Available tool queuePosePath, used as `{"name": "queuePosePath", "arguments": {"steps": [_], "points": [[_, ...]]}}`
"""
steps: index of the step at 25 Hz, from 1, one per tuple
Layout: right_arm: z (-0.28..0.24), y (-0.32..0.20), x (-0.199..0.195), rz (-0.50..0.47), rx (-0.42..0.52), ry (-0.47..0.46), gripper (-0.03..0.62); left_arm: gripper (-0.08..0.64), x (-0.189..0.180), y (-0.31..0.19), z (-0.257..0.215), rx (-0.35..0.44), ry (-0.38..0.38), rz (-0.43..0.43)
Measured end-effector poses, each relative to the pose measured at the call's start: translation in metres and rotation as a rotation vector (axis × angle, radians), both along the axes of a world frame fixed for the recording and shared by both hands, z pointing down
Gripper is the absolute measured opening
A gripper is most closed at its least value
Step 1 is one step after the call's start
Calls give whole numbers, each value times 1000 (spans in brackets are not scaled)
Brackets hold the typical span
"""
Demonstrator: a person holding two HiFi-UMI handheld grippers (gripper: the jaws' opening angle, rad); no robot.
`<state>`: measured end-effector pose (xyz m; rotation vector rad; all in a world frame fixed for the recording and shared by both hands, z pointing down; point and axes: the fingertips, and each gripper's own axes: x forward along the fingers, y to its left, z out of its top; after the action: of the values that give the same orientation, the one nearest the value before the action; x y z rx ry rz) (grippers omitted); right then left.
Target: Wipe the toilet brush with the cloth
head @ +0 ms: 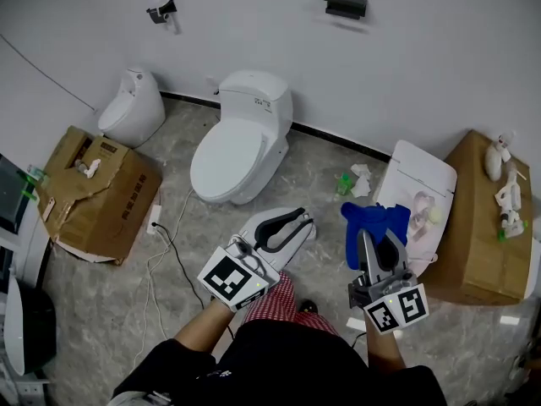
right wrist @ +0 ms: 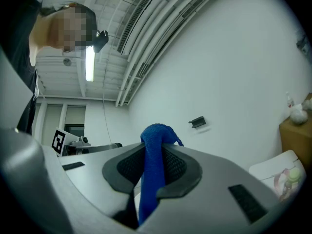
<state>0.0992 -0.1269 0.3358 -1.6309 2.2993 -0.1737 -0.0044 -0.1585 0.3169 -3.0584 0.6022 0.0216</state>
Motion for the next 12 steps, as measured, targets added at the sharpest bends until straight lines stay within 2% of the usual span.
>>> {"name": "queuePosePath", "arguments": {"steps": [12], "points": [[28, -40, -6, 81, -31, 5, 66, 83, -9, -58, 36, -50, -26, 54]]}}
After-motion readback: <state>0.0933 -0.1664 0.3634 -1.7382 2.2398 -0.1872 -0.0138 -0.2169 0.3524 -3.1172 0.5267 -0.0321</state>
